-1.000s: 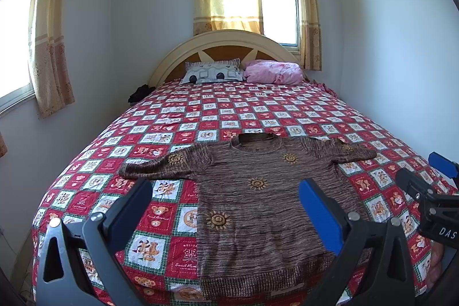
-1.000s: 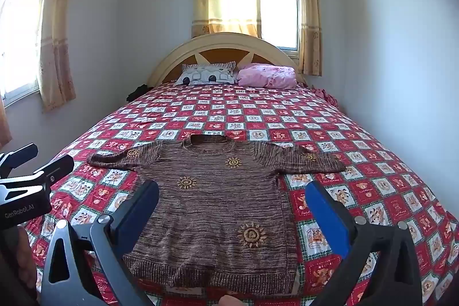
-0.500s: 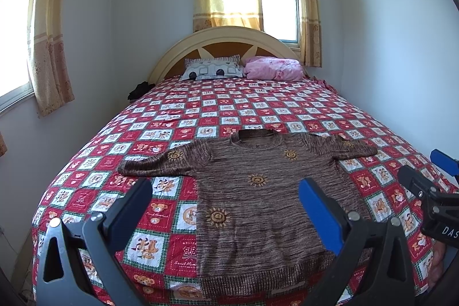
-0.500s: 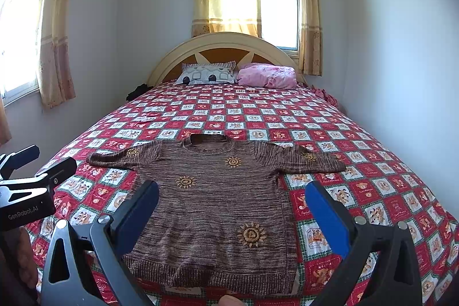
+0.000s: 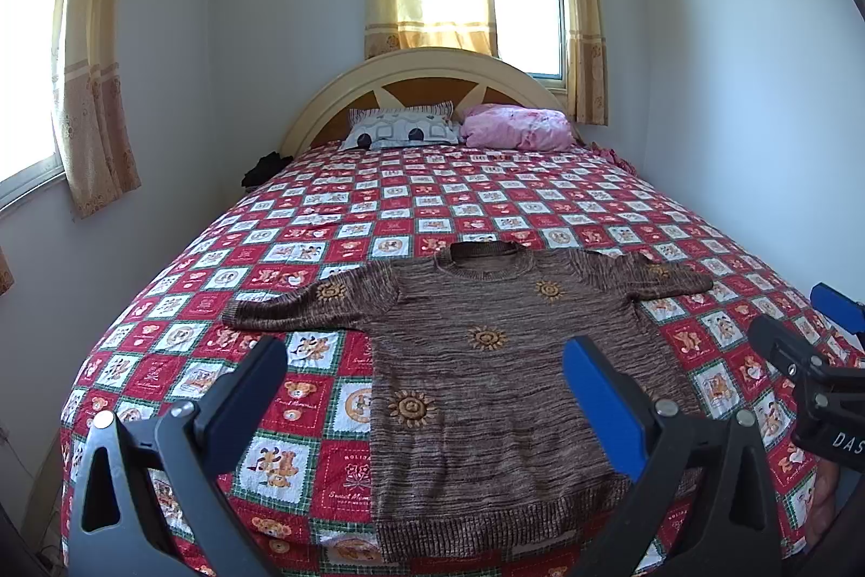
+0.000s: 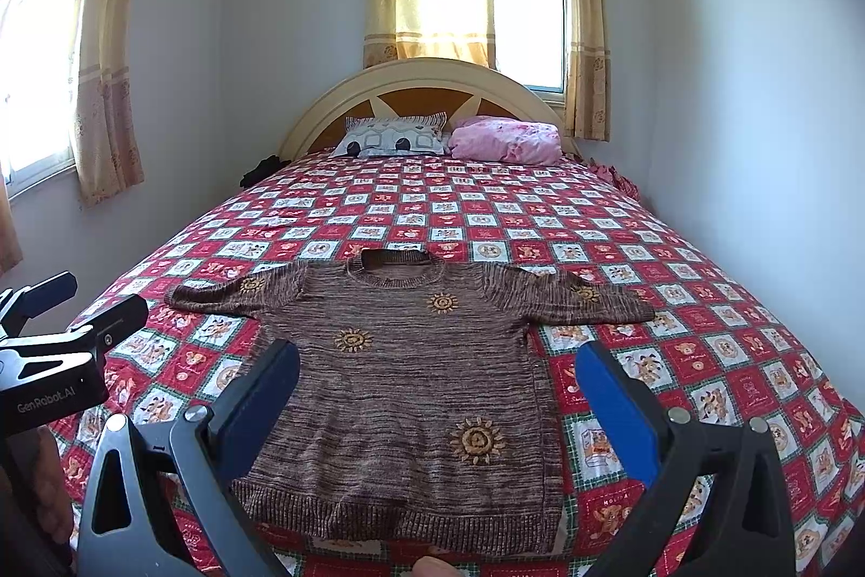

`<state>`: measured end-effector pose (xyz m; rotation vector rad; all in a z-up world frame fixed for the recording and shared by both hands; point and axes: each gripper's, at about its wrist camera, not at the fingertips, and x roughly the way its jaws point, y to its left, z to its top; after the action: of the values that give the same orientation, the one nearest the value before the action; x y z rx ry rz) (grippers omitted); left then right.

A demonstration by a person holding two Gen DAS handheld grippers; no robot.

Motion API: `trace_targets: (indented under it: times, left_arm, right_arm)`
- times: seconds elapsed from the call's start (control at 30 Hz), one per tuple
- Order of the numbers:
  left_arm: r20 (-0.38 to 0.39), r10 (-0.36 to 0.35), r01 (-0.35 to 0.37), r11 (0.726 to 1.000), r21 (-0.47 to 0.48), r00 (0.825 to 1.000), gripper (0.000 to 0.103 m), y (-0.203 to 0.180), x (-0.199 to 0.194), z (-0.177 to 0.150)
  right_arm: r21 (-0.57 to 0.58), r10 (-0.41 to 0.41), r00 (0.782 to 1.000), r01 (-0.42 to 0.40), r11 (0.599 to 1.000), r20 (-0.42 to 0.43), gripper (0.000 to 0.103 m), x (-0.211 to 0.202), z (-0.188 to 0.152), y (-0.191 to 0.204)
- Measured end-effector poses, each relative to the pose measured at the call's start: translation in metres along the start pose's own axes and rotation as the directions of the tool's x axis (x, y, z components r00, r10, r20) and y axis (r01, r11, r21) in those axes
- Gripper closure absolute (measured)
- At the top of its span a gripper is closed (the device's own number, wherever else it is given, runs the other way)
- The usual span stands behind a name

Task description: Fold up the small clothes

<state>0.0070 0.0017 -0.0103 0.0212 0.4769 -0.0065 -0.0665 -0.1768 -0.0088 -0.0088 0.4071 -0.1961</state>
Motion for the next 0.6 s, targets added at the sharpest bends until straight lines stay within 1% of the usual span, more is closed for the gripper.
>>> trace_targets:
  times: [0.6]
  left_arm:
    - [-0.001, 0.001, -0.001, 1.0, 0.0, 1.0, 0.0, 0.0002, 0.0003, -0.0014]
  right_arm:
    - [-0.001, 0.001, 1.0, -0.001, 1.0, -0.005, 0.001, 0.0015, -0.0009, 0.0008]
